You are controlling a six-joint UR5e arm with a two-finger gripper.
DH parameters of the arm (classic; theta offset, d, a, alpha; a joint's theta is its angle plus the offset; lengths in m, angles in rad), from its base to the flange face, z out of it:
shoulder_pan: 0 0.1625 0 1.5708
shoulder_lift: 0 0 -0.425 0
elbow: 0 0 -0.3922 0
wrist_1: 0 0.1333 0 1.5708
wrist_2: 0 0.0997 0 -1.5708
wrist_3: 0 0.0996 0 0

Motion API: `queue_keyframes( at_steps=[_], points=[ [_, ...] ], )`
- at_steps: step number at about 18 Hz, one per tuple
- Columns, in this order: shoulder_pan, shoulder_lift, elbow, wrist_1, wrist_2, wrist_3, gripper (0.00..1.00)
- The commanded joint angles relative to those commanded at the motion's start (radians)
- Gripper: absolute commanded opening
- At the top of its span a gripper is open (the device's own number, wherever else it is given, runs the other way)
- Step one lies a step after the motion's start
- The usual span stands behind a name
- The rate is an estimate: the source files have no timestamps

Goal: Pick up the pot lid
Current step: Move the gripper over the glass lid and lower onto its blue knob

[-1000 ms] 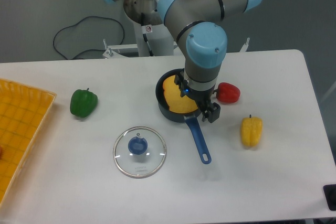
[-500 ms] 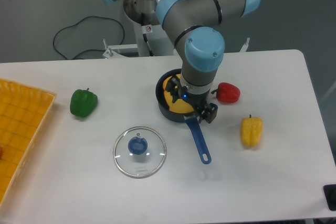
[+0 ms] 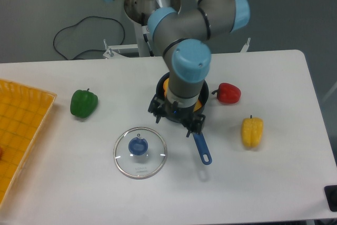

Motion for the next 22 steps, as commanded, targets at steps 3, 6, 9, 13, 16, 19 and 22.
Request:
queue_keyframes(
  at_steps=[3,6,9,13,16,19,22],
  points=[
    [-0.038,-0.003,-0.009,-0.003,0.019,-0.009,1.0],
    [-0.069,-0.003,-0.029,-0.003,0.029,-0.014,1.0],
    [-0.104,-0.028,-0.029,-0.002,0.048,-0.04,1.0],
    [-0.141,-0.055,-0.025,0.003,0.088,-0.092,1.0],
    [-0.147,-0.066,-0.025,0.005,0.085,-0.187,1.0],
    [-0.147,-0.087,-0.026,0.009,0.083,-0.222,1.0],
    [-0.147,-0.104,-0.028,0.058,0.083,-0.314,1.0]
  ],
)
